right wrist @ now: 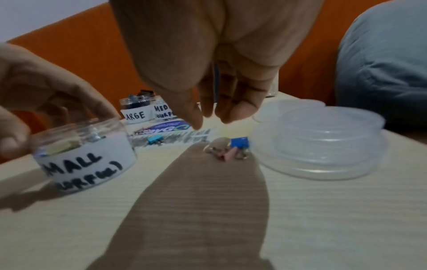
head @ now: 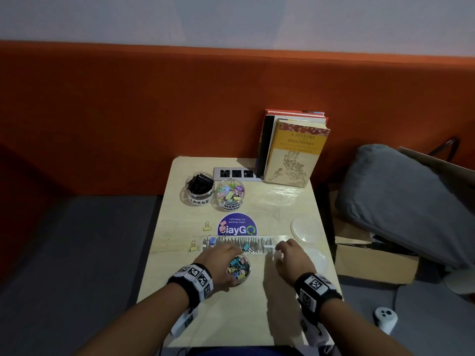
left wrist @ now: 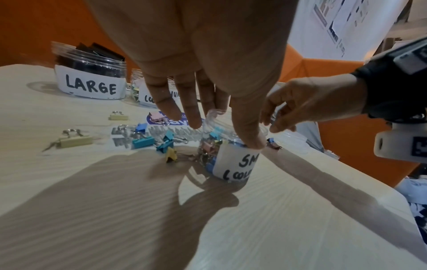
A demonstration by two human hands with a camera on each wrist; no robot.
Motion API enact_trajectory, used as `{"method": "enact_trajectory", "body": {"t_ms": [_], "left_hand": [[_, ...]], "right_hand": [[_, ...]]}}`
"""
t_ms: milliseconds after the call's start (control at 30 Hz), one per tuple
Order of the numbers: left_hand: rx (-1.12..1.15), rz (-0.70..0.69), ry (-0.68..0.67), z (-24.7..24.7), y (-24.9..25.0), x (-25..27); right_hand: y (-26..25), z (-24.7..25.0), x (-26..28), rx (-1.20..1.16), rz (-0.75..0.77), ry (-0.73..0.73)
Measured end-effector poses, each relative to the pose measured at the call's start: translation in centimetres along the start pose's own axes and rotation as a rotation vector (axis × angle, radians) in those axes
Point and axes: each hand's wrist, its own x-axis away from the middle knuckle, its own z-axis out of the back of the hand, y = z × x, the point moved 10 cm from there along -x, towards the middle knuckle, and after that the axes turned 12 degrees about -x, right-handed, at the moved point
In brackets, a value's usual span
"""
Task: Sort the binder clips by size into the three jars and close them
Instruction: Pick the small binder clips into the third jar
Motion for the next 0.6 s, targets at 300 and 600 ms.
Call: {"method": "enact_trajectory", "body": {"t_ms": [300,600], "left_hand": [[0.047,0.039,0.007,0.5,-0.3,0.3],[0.137,0.074,0.006,0.1,-0.9,0.3]], "right_hand": [[2.2,-3.3,0.1,0.178,-0.009,-0.128],[0.2,-4.6,0.4,0.234,0.178,-0.082]]}}
